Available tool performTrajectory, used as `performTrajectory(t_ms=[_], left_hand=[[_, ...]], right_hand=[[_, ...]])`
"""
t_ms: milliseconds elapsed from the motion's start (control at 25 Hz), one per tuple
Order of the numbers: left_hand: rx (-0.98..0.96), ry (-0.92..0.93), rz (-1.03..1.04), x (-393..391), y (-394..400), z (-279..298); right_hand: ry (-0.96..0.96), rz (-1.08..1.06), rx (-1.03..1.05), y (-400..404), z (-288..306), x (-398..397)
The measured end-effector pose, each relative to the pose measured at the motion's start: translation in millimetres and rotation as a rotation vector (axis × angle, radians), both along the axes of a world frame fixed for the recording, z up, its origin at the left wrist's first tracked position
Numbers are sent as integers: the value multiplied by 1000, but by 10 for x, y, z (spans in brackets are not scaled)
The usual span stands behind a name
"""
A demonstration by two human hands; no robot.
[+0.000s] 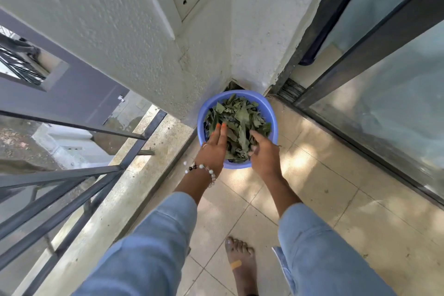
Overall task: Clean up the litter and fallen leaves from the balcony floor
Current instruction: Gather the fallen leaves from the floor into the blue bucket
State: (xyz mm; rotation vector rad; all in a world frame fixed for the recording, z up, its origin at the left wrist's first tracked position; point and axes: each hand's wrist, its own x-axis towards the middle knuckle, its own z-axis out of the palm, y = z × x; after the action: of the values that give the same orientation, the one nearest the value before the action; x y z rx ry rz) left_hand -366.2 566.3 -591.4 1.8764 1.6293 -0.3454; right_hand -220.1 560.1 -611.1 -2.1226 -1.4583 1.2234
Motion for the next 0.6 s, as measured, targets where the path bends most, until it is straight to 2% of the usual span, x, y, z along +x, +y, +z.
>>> performTrajectory(t_ms=[200, 400, 600], left_hand=[[-105, -37, 113, -30, -390, 952], [-153, -59, 268, 176, -1155, 2024], [-99, -195, 369, 516, -2229, 2976]], right_hand=[[136, -198, 8, -556, 872, 172], [251, -386, -27, -1497, 1733, 385], [177, -389, -45, -2851, 2782, 805]])
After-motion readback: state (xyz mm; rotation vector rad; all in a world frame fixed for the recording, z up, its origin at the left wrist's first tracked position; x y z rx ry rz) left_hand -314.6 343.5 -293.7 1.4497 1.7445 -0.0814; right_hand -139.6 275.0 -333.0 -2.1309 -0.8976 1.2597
